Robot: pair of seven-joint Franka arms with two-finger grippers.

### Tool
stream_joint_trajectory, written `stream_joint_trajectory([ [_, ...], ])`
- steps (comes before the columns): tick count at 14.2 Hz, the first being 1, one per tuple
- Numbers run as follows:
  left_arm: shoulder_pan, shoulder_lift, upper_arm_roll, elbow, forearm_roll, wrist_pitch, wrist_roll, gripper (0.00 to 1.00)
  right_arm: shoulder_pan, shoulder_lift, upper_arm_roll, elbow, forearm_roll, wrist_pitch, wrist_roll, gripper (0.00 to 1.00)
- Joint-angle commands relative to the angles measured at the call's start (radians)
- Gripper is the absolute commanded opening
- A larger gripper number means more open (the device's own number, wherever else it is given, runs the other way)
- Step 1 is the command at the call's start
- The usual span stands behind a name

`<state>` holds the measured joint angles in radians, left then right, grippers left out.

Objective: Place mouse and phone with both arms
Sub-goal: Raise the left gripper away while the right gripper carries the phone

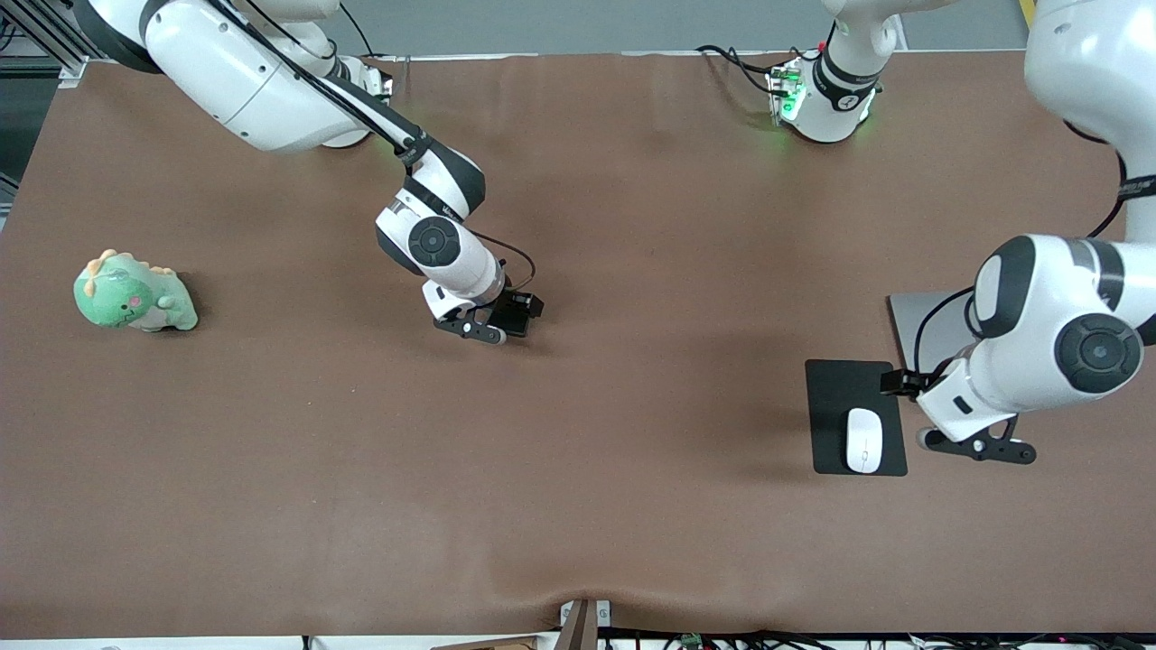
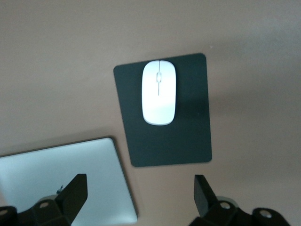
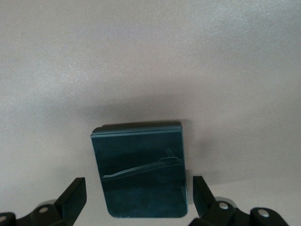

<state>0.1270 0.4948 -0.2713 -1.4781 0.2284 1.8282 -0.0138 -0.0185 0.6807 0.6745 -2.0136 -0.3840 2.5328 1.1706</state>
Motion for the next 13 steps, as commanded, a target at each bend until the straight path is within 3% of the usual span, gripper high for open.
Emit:
stream_joint_trajectory([
  [1, 0.000, -0.135, 0.014, -0.036, -0.058, -0.090, 0.015, 1.00, -0.009, 0.043, 0.016, 0.012, -0.103, 0.011, 0.090, 1.00],
  [2, -0.010, -0.168, 0.030, -0.036, -0.084, -0.110, 0.015, 1.00, -0.009, 0.055, 0.016, 0.016, -0.142, 0.011, 0.119, 1.00],
  [3, -0.039, -0.200, 0.064, -0.034, -0.118, -0.121, 0.015, 1.00, -0.011, 0.062, 0.016, 0.018, -0.169, 0.008, 0.138, 0.88],
  [4, -0.078, -0.240, 0.120, -0.034, -0.159, -0.135, 0.015, 1.00, -0.015, 0.063, 0.016, 0.019, -0.173, 0.004, 0.138, 0.48],
  [5, -0.110, -0.278, 0.168, -0.034, -0.197, -0.148, 0.017, 1.00, -0.018, 0.063, 0.016, 0.033, -0.164, -0.003, 0.138, 0.00],
  [7, -0.139, -0.350, 0.217, -0.034, -0.219, -0.191, 0.021, 1.00, -0.023, 0.060, 0.016, 0.041, -0.162, -0.011, 0.130, 0.00],
  [13, -0.155, -0.481, 0.271, -0.037, -0.250, -0.334, 0.107, 1.00, -0.076, 0.022, 0.046, 0.075, -0.115, -0.193, 0.074, 0.00],
])
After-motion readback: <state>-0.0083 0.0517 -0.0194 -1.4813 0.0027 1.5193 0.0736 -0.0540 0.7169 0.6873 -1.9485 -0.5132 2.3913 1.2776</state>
